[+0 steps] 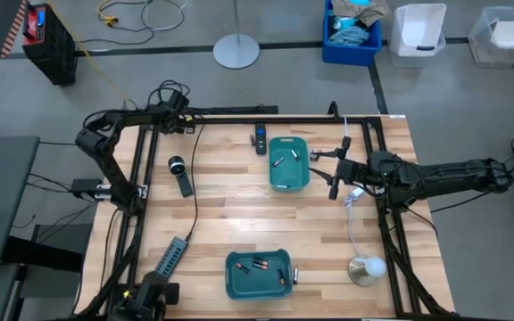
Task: Sort batteries
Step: Put the silver battery into the light blue bin
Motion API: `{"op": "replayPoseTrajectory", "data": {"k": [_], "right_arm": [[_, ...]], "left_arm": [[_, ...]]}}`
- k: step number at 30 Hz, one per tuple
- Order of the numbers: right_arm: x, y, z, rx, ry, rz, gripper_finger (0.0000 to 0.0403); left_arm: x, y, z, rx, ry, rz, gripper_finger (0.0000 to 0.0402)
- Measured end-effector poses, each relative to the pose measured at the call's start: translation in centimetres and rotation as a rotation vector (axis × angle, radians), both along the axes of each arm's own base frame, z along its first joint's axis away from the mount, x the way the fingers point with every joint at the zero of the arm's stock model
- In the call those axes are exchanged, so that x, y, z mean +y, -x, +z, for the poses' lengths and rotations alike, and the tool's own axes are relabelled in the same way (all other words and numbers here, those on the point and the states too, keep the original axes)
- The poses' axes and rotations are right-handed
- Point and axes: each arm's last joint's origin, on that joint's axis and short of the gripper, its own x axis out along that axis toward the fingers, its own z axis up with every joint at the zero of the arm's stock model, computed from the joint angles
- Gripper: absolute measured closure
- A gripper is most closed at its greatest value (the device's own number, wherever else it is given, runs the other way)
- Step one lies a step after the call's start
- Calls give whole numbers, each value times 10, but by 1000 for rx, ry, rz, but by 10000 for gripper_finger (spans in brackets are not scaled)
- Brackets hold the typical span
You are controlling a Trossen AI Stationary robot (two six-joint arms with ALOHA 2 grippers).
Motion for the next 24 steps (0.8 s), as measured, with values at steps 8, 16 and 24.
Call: {"op": "replayPoseTrajectory", "data": {"k": [8,16,24], "right_arm": [[0,0,0,-1,-2,0,182],[0,0,0,-1,-2,0,182],[0,0,0,0,-2,0,182]], "left_arm": [[7,18,-1,-84,54,0,276],[6,12,-1,-94,49,-40,276],[1,-2,1,-77,34,-85,276]]}}
